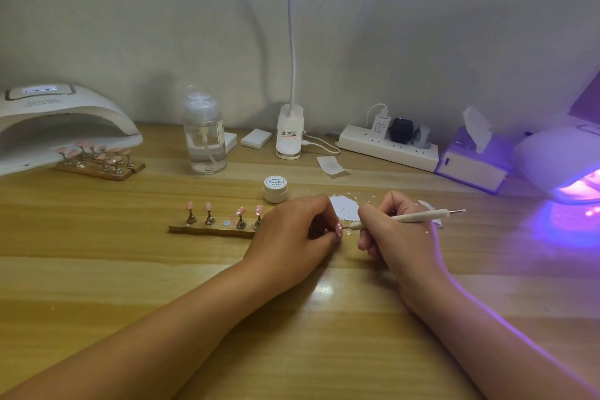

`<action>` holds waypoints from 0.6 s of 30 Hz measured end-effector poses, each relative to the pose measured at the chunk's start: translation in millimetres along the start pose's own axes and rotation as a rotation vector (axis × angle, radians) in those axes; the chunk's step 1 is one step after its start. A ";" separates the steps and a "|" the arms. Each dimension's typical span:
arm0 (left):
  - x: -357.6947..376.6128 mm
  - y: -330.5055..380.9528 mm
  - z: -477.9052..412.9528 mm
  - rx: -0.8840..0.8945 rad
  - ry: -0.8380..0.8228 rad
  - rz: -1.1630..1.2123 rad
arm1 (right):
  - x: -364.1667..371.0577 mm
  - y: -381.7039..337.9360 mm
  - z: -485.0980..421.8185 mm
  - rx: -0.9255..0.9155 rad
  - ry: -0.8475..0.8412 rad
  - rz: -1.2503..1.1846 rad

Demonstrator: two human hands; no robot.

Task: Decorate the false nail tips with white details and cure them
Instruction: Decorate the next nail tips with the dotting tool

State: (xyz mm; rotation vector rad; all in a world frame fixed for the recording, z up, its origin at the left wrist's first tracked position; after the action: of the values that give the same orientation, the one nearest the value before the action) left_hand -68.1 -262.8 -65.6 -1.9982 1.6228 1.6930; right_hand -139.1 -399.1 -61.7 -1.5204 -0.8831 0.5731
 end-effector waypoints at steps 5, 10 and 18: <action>0.3 0.1 -0.2 -0.003 -0.002 0.003 | 0.4 0.1 0.0 -0.004 -0.007 0.014; 0.2 -0.1 0.0 0.003 0.000 -0.005 | 0.3 -0.1 -0.3 0.008 0.002 0.007; 0.1 0.4 -0.2 -0.004 -0.001 0.002 | 0.2 -0.5 0.2 -0.001 0.000 0.013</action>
State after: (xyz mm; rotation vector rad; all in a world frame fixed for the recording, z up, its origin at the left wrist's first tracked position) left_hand -68.3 -263.1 -65.4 -1.9974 1.6234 1.6995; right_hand -139.3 -398.8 -61.3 -1.5280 -0.8747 0.5823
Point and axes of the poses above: each hand's wrist, its own z-axis away from the middle knuckle, its own x-axis out of the palm, y = z × x, the point moved 3 cm from there along -z, towards the middle knuckle, and after that the axes turned 11 degrees about -z, right-handed, at the moved point
